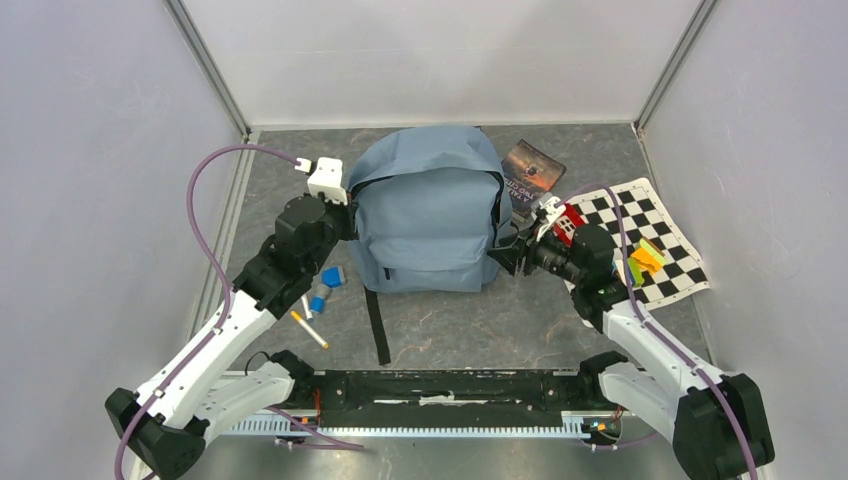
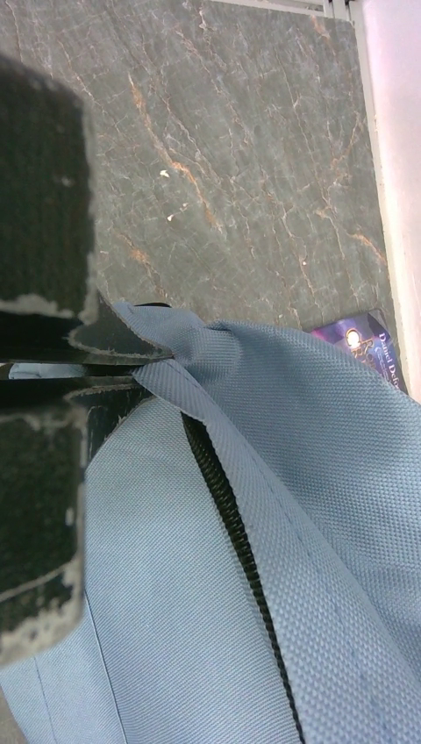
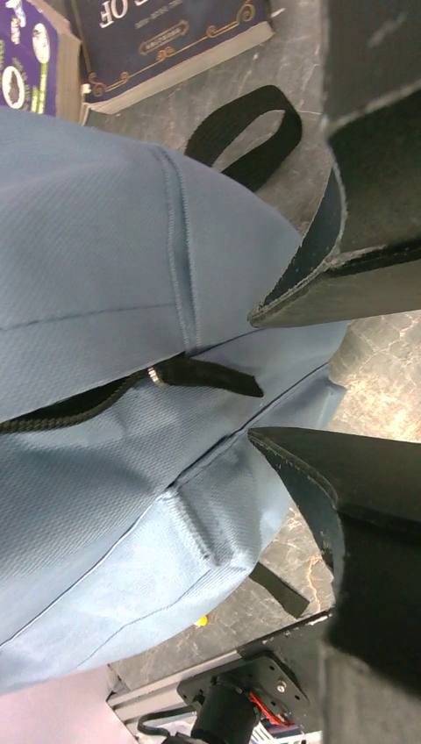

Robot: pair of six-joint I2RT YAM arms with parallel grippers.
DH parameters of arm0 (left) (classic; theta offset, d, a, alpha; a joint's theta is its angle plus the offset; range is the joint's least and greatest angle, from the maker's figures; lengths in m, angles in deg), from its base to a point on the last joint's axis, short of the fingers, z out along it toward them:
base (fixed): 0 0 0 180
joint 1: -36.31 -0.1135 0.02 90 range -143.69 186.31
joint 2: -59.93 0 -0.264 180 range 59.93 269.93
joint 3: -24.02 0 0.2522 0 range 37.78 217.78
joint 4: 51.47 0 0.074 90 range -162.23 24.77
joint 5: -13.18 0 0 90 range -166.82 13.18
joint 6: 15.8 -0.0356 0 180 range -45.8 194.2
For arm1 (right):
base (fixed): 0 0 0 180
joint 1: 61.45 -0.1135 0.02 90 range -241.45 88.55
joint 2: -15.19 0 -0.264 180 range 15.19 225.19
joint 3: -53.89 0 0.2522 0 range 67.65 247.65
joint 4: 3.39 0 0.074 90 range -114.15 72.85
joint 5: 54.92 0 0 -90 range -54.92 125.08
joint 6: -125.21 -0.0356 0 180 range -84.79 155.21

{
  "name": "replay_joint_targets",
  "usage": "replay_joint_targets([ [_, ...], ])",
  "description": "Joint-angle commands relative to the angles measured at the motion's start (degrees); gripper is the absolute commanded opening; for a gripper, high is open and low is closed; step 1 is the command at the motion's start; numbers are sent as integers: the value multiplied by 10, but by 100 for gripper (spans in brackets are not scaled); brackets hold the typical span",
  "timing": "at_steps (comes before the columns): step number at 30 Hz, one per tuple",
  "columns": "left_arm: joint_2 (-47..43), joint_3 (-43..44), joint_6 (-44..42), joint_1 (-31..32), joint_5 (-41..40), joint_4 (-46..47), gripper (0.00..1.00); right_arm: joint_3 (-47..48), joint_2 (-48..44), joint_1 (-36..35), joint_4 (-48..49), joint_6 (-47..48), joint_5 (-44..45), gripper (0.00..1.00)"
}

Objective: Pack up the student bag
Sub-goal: Adjust the student bag at the center of the board, then unzip the student bag at the center of the board.

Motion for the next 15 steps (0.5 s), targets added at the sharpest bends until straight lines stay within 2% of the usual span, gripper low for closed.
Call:
replay_joint_targets([
  [1,-8,6,-3,-1,11,38,2,39,14,-3,51,3,-29,49],
  [3,-8,6,-2,-1,13,38,2,42,22,-4,50,10,-23,43],
  [5,-9,5,-2,-1,11,37,2,45,28,-4,40,16,-4,30],
  [7,-9,5,-2,-1,8,38,2,48,27,-4,18,25,23,27],
  [12,-7,5,-1,-1,10,37,2,54,-10,-6,-55,44,54,44],
  [15,-4,6,1,-1,14,36,2,58,-60,-7,-91,33,67,49],
])
